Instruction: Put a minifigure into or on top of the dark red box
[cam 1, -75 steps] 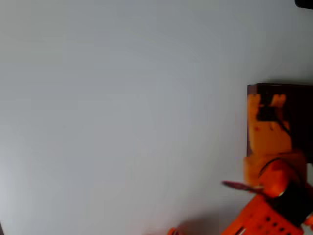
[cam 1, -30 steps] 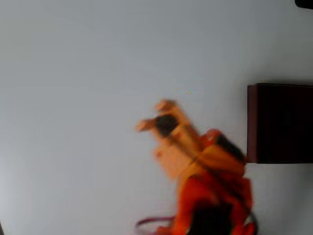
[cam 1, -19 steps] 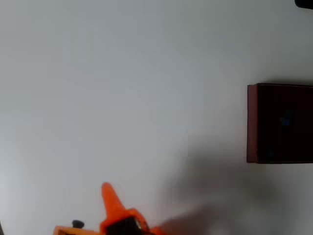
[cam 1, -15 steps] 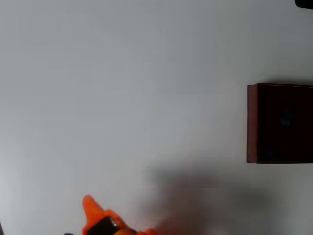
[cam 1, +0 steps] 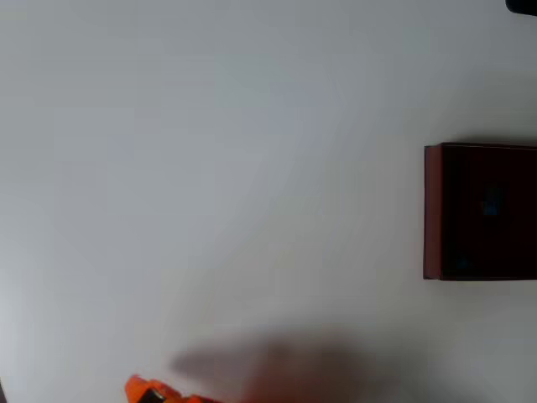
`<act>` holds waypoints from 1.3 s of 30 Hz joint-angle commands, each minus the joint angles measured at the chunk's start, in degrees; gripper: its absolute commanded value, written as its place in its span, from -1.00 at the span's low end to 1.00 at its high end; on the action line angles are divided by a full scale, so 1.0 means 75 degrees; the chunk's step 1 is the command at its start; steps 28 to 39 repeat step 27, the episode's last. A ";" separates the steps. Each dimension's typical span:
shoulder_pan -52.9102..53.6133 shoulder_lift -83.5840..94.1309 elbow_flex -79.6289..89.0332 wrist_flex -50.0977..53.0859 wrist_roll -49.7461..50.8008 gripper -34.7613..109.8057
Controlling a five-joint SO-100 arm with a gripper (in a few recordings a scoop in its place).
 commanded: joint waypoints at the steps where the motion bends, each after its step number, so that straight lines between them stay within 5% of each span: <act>1: -0.0480 0.0141 0.0094 -0.0164 0.0176 -0.51; 7: -0.0938 0.0141 0.0129 -0.0187 0.0516 -0.51; 11: -0.0938 0.0141 0.0152 0.0234 0.2227 -0.52; 12: -0.0961 0.0141 0.0164 0.0176 0.2156 -0.52; 14: -0.1383 0.0141 0.0012 0.0152 -0.0152 -0.52; 20: -0.0703 0.0141 -0.0023 0.0305 -0.1348 -0.52; 39: -0.0633 0.0141 -0.0023 0.0305 -0.1207 -0.52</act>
